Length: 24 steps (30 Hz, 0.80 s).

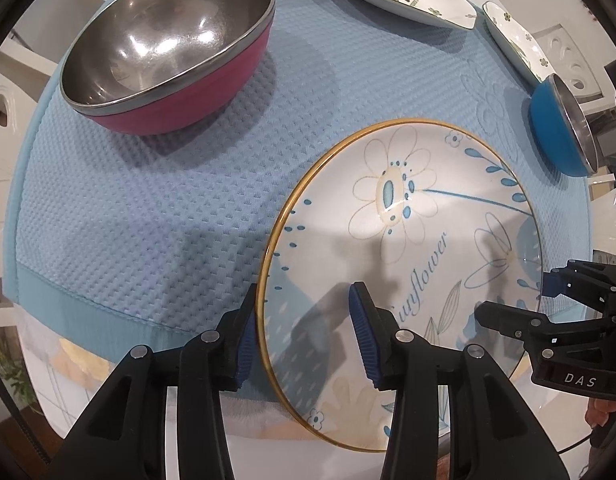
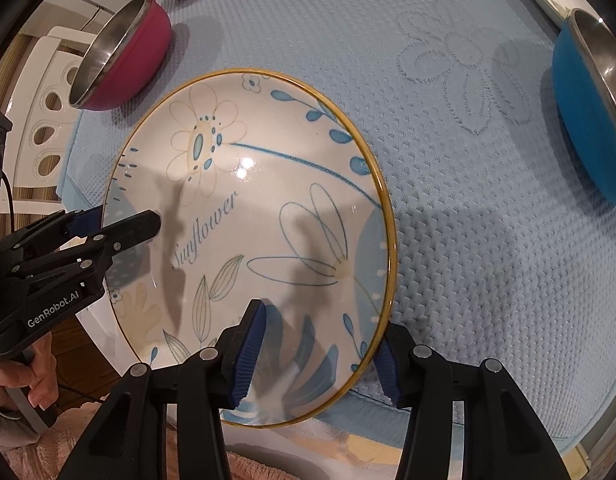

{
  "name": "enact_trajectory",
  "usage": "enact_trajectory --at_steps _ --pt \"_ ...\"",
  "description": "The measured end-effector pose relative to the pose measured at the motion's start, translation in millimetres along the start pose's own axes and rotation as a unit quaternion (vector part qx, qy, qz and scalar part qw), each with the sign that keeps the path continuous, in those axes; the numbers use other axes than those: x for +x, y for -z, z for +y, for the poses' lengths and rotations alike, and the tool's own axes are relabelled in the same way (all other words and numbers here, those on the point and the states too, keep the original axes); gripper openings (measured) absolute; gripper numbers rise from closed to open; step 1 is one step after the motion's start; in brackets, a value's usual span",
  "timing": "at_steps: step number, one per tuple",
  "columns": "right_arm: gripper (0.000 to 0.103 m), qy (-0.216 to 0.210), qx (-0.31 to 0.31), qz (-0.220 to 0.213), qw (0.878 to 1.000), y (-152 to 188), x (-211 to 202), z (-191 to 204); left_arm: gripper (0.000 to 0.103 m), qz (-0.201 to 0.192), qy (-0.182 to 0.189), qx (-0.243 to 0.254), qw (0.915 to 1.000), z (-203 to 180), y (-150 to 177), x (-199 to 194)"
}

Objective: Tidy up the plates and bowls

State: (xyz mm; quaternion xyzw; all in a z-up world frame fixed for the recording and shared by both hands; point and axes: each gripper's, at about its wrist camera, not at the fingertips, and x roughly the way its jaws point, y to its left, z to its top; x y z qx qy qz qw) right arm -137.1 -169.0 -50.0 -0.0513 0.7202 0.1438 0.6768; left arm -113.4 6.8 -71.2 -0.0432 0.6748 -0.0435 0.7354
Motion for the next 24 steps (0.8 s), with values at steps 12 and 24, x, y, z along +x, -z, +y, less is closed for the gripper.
enact_trajectory --at_steps 12,24 --pt "0.031 -0.009 0.012 0.029 0.999 -3.2 -6.9 -16.8 0.034 0.062 0.000 -0.053 0.9966 16.8 -5.1 4.3" --pt "0.031 -0.007 -0.024 -0.062 0.998 -21.5 -133.8 -44.9 0.033 0.018 0.010 -0.045 0.9988 9.7 -29.3 -69.6"
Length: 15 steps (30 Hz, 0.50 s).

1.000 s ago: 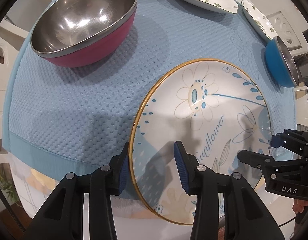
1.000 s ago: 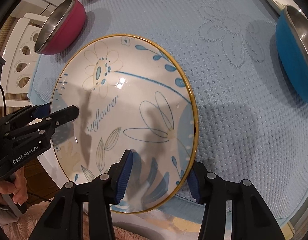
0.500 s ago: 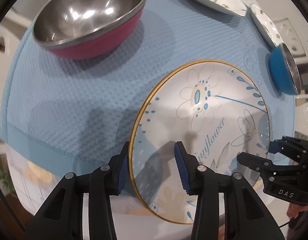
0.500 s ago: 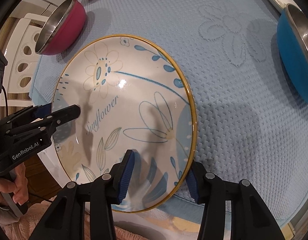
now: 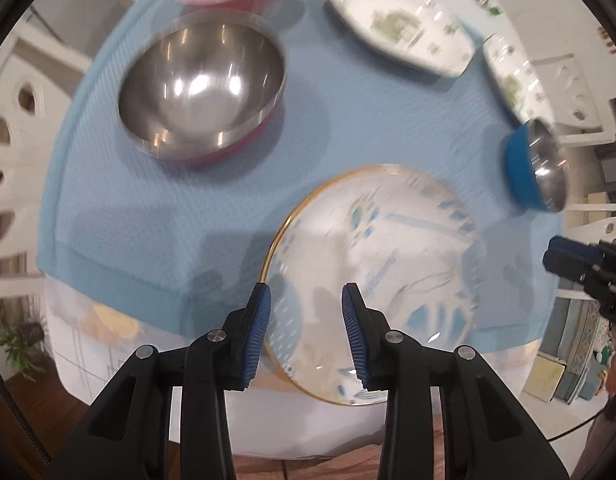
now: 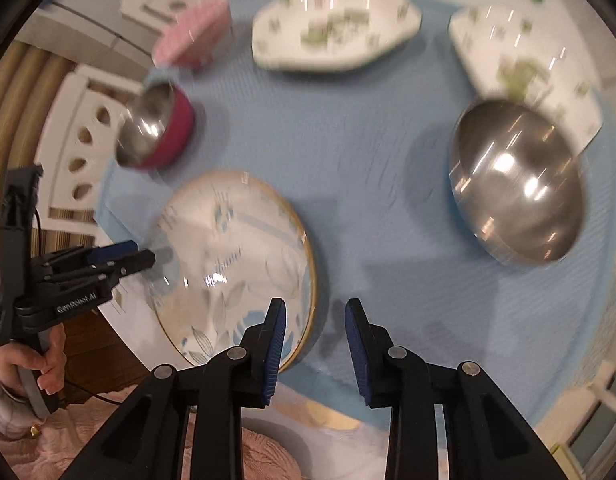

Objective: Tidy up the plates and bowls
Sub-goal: 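Open both grippers and lift them off the Sunflower plate, then move both grippers to the rim of a hexagonal tree plate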

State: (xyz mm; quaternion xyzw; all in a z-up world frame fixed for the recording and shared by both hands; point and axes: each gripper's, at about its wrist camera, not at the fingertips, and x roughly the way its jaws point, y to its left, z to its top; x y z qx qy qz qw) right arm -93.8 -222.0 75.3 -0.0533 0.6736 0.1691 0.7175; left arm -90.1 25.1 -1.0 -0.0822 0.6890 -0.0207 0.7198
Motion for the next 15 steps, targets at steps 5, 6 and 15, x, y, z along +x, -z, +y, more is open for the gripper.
enact_trajectory --at_steps 5,6,15 --pt "0.031 0.006 -0.036 -0.049 0.998 -18.8 -59.0 7.2 0.033 -0.041 0.030 0.000 0.9987 -8.0 -25.0 -42.8" --pt "0.031 0.003 -0.041 -0.058 0.998 -22.5 -68.9 7.7 0.033 -0.049 0.036 -0.001 0.9982 -12.1 -31.0 -52.4" --pt "0.031 -0.006 -0.059 -0.123 0.991 -85.9 -122.5 21.1 0.033 -0.105 0.061 -0.020 0.9924 -34.3 -86.2 -87.3"
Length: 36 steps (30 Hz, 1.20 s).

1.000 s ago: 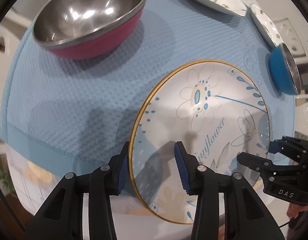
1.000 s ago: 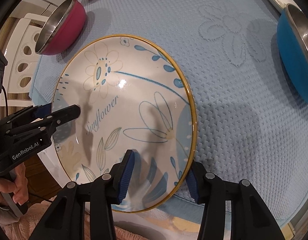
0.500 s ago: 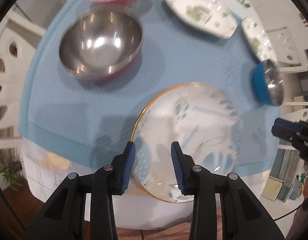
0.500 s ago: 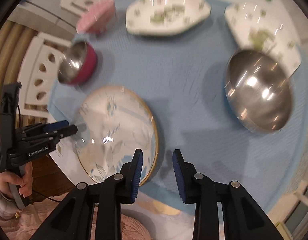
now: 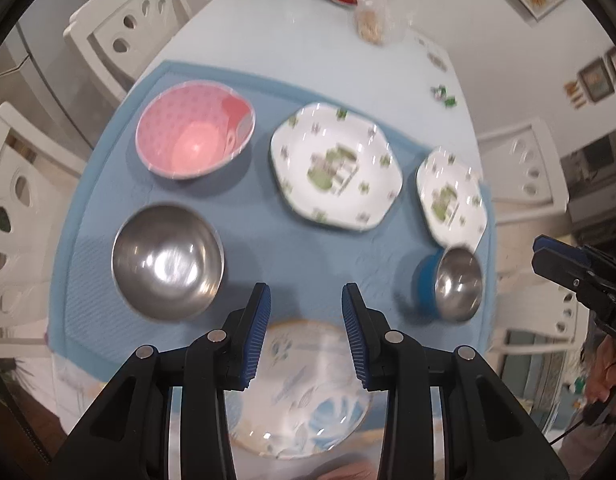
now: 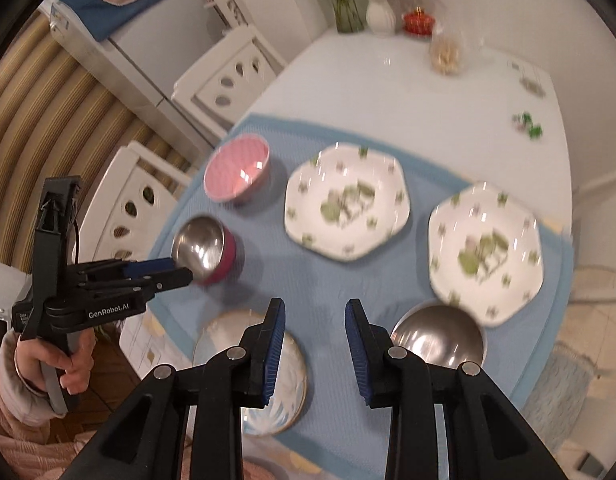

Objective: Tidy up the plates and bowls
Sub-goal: 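Move both grippers to the rim of a hexagonal tree plate, then close the left gripper on the hexagonal plate rim while the right gripper grips it too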

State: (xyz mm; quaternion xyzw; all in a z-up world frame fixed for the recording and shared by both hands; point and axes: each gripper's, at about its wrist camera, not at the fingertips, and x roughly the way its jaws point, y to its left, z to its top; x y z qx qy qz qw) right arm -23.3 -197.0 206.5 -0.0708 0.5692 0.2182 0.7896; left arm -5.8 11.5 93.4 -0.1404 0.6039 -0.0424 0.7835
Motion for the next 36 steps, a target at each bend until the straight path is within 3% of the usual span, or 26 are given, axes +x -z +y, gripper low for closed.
enact_trajectory --at_steps 10,12,14,17,24,36 --pt "0.033 -0.032 0.046 -0.041 0.998 -76.8 4.8 -35.1 0.036 -0.032 -0.001 -0.035 0.9989 -12.4 -62.3 16.1" --pt "0.060 -0.034 0.070 -0.036 0.996 -91.6 16.8 -48.4 0.040 -0.030 -0.010 -0.048 0.9983 -11.9 -75.0 28.0" --pt "0.066 -0.038 0.088 -0.034 0.995 -101.0 27.7 -58.8 0.044 -0.018 -0.016 -0.059 0.9980 -10.5 -83.4 41.9" --pt "0.066 -0.044 0.112 -0.018 0.993 -116.1 53.5 -77.4 0.059 0.010 -0.020 -0.070 0.9973 -9.6 -91.4 69.4" --pt "0.066 -0.036 0.118 0.038 0.992 -131.0 122.9 -101.0 0.059 0.055 -0.028 -0.092 0.9938 -9.1 -97.6 128.2" --pt "0.066 -0.035 0.140 0.102 0.984 -130.4 208.8 -137.3 0.059 0.089 -0.059 -0.113 0.9879 -0.5 -101.4 181.7"
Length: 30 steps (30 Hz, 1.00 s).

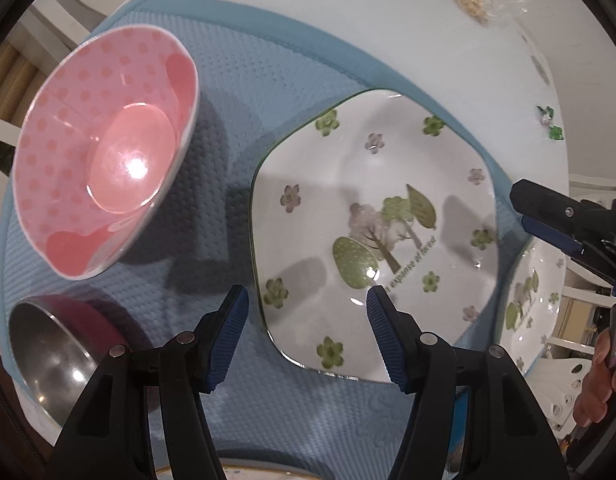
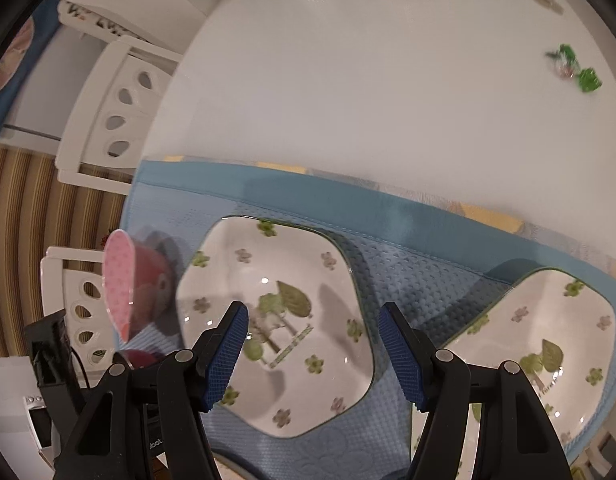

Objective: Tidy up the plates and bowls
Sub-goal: 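Close the left gripper on the hexagonal plate rim while the right gripper grips it too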

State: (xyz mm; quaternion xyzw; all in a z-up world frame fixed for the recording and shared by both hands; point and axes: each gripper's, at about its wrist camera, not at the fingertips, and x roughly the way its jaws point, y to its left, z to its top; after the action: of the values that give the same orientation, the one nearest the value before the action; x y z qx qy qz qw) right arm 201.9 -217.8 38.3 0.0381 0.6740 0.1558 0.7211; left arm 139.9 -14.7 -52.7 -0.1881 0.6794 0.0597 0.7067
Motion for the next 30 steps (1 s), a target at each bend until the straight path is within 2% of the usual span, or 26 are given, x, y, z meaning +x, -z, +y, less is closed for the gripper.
enact_trajectory --at_steps 13,19,20,23,27,30 --pt "0.066 -0.010 0.016 0.031 0.999 -4.8 41.1 -12.2 0.059 0.017 0.002 -0.014 0.9998 4.2 -5.6 27.8" --pt "0.066 -0.005 0.009 0.032 0.999 -7.7 52.4 -9.9 0.059 0.004 -0.003 -0.008 1.0000 -1.0 -8.5 29.0" --pt "0.065 -0.003 0.007 0.030 1.000 -8.4 52.7 -8.6 0.059 0.002 -0.004 -0.008 1.0000 -1.7 -8.7 29.4" --pt "0.044 0.013 -0.003 0.021 1.000 -9.9 52.1 -6.7 0.057 -0.013 -0.003 -0.002 0.9999 -8.5 -12.2 28.4" --pt "0.038 0.015 -0.011 0.021 1.000 -10.9 53.2 -5.8 0.057 -0.023 -0.010 0.011 0.9996 -14.7 -11.0 28.3" --pt "0.038 0.016 -0.018 0.022 0.999 -11.0 53.2 -4.2 0.056 -0.020 -0.006 0.013 0.9997 -17.7 -10.5 26.9"
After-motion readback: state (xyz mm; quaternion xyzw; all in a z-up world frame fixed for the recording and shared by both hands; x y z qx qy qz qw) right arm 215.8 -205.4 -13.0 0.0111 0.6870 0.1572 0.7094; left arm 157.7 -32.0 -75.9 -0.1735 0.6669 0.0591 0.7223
